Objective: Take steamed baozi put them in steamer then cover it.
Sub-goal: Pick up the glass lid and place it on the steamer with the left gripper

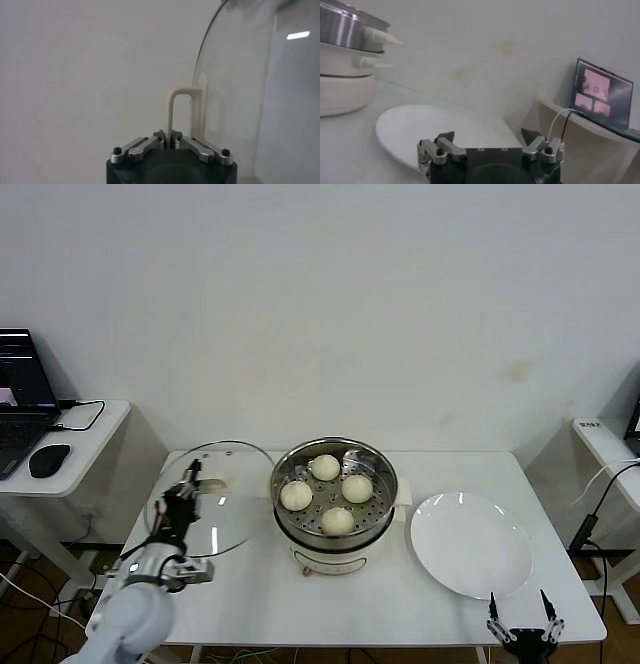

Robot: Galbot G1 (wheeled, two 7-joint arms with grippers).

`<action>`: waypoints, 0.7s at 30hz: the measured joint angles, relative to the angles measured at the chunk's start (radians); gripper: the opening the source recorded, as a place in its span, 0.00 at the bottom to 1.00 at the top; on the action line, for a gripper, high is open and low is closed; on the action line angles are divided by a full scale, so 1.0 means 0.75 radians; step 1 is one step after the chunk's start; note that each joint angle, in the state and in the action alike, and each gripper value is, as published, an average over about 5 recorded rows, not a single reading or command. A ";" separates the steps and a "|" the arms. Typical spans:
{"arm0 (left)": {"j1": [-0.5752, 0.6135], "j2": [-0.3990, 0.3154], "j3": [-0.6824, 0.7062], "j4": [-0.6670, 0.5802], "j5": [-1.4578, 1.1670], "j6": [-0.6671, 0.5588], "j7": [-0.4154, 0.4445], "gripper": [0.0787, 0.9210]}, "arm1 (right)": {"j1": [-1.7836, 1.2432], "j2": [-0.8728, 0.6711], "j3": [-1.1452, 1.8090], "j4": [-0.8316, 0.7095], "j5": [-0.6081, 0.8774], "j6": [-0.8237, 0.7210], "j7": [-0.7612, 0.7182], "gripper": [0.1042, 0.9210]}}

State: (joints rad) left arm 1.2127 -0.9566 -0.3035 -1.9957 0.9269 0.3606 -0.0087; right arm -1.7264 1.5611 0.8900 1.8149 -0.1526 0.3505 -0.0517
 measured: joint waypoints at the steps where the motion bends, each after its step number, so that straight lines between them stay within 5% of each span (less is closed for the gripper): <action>1: -0.028 -0.001 0.039 -0.004 0.002 0.023 0.011 0.08 | 0.001 0.002 -0.002 -0.002 -0.006 0.002 0.002 0.88; 21: -0.488 -0.289 0.563 0.139 0.269 0.276 0.262 0.08 | 0.008 0.020 -0.025 -0.043 -0.105 0.038 0.030 0.88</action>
State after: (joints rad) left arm 0.8466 -1.1731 0.1190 -1.8912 1.1283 0.5678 0.1879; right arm -1.7202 1.5758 0.8714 1.7825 -0.2313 0.3788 -0.0293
